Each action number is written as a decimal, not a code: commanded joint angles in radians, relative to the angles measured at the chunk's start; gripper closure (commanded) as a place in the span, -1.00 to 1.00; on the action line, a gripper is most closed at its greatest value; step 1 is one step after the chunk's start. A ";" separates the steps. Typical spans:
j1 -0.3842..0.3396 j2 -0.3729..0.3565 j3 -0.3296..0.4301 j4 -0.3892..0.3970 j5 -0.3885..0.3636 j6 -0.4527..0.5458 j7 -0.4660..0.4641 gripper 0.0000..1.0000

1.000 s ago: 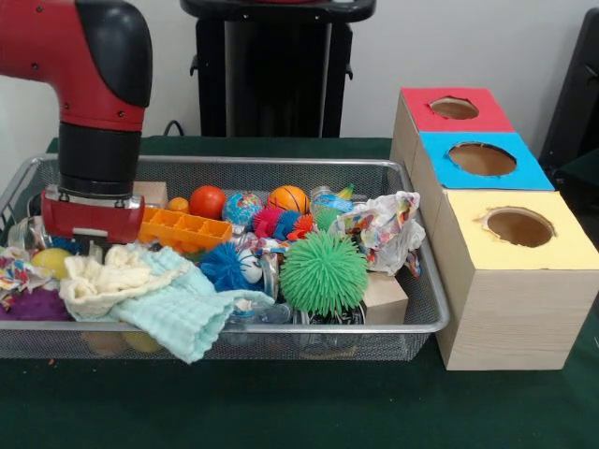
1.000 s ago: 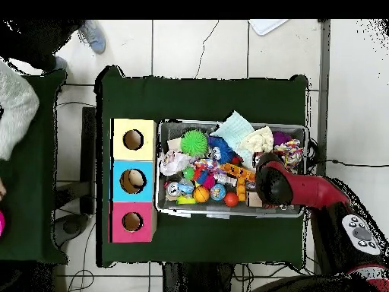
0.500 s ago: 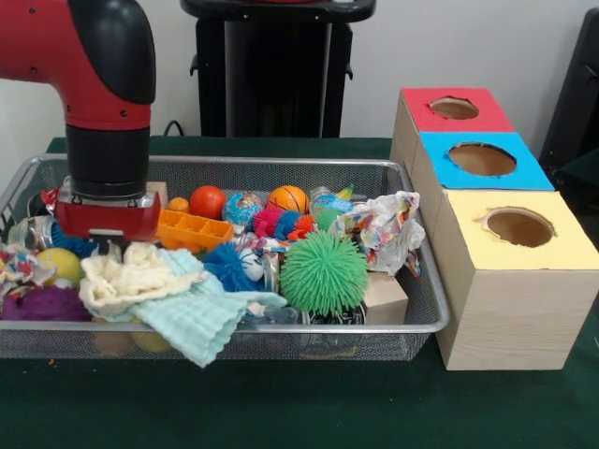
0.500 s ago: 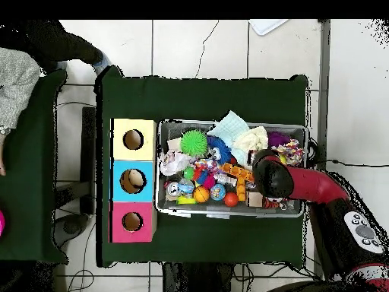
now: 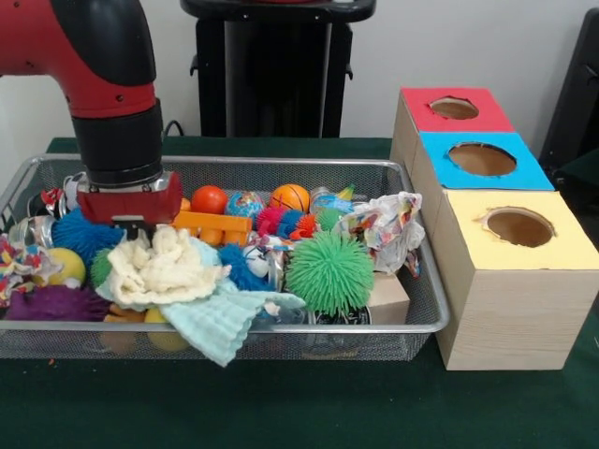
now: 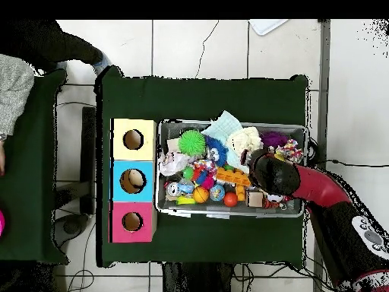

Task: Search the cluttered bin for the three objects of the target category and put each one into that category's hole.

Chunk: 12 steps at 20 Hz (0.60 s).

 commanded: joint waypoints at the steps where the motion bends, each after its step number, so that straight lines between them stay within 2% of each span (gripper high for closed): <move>1: 0.062 0.017 0.147 0.231 0.075 0.158 0.052 1.00; 8: 0.112 0.000 0.110 0.254 0.095 0.110 0.089 1.00; 12: 0.148 -0.010 0.071 0.267 0.120 0.080 0.144 1.00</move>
